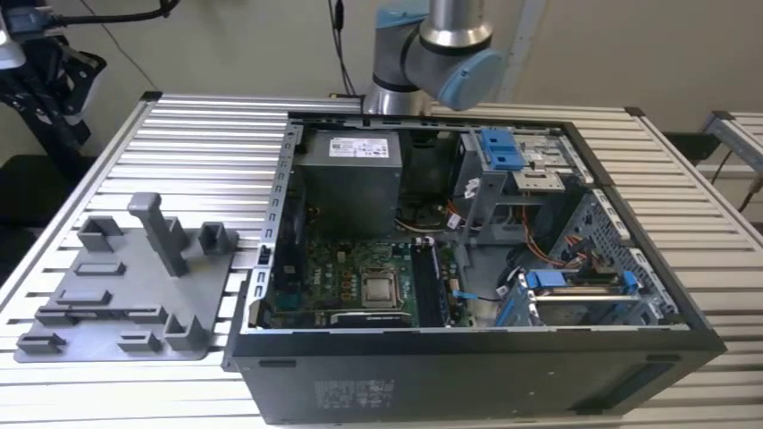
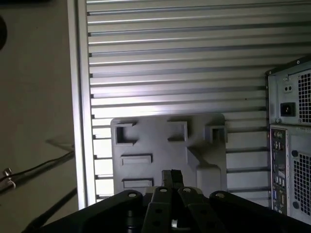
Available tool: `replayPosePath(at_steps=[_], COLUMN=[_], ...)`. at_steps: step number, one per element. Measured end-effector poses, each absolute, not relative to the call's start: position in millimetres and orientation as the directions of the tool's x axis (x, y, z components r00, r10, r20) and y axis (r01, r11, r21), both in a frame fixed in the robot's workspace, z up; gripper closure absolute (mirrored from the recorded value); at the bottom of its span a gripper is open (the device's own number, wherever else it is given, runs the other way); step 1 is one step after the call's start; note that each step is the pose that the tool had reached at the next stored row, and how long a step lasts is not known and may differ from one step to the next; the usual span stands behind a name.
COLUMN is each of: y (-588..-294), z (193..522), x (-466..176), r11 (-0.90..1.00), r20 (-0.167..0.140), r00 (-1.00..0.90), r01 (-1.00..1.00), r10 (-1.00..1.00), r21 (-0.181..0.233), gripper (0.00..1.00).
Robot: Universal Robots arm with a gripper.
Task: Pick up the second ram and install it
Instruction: 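Reach for the second ram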
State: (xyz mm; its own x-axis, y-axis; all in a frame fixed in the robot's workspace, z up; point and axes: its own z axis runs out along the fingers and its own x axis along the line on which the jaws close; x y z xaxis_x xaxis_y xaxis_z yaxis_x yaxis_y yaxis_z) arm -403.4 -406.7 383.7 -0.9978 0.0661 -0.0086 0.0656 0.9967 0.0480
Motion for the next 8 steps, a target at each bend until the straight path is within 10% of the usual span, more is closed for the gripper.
replayPosePath(at_steps=[8], y=[-429], z=[383], x=[-404], r11=[0.997], r20=[-0.009], r00=[-0.998], r01=[0.066], r10=[0.066], r21=[0.048], gripper=[0.89])
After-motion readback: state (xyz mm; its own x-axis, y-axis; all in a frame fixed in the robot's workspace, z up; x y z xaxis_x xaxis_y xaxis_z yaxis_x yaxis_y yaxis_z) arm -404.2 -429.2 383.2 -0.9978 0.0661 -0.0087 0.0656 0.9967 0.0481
